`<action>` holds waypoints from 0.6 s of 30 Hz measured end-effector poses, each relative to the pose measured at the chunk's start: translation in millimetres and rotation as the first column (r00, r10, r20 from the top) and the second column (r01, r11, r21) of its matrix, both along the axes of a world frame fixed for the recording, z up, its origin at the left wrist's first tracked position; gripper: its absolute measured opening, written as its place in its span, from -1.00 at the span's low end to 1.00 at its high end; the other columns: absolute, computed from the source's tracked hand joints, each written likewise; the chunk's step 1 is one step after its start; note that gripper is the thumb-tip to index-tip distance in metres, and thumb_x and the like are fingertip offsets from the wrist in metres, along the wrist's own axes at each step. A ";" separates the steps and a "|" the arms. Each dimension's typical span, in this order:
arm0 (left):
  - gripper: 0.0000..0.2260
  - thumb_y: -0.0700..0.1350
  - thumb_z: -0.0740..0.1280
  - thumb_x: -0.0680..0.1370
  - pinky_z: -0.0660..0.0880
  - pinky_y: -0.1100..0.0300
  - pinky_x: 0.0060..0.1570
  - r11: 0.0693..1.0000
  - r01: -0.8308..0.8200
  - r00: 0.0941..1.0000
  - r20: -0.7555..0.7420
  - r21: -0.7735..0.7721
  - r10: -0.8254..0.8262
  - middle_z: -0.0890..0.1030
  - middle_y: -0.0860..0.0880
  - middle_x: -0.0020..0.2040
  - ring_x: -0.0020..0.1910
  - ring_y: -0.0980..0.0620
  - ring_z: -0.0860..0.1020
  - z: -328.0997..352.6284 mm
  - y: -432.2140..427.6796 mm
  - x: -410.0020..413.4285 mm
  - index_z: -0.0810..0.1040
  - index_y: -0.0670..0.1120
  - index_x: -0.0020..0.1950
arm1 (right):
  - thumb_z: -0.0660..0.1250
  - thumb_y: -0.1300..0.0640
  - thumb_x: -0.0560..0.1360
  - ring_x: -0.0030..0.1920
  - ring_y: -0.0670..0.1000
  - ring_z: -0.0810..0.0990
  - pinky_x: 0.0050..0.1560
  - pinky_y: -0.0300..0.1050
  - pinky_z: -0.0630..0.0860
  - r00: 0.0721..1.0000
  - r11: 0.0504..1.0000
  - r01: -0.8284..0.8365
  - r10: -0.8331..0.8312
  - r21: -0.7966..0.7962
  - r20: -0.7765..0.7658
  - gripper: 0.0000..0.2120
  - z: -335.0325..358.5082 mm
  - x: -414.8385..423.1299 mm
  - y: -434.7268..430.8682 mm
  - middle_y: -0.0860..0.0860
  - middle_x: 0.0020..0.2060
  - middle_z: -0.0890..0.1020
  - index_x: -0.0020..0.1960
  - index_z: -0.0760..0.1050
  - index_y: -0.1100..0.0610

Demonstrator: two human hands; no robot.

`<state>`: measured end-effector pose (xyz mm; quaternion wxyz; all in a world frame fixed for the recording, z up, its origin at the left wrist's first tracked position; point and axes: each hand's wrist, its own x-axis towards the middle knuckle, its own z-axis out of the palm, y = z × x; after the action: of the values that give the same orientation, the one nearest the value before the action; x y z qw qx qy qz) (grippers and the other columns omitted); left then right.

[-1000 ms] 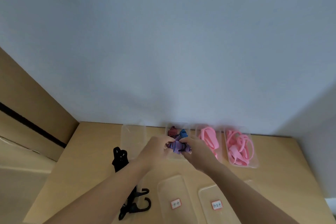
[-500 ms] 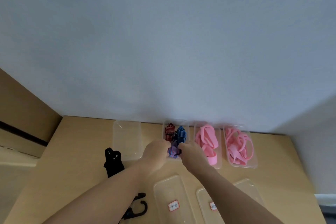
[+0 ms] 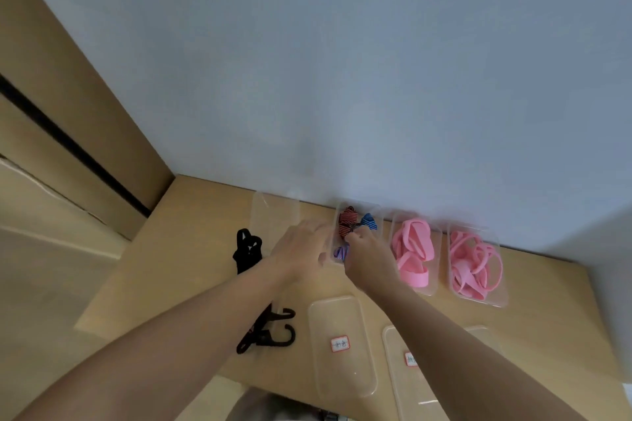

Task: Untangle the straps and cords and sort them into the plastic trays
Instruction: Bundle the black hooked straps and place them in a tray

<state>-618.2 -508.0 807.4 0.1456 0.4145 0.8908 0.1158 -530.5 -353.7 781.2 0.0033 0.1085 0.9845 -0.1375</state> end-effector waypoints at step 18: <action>-0.86 -0.12 0.35 0.61 0.56 0.19 -0.02 0.816 -0.570 0.746 0.360 -0.089 0.561 0.61 0.02 -0.02 -0.04 0.02 0.60 -2.1 -161.9 75.1 0.65 -0.08 0.12 | 0.39 0.13 0.51 0.26 0.12 0.55 0.15 -0.12 0.49 0.912 0.947 0.019 0.116 -0.322 0.395 -0.54 -18.6 34.1 -127.5 0.10 0.29 0.57 0.40 0.46 0.11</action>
<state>-543.1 -669.9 805.4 0.2633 0.0977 0.9287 0.2421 -496.4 -481.2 762.6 0.2297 0.1081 0.9291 -0.2689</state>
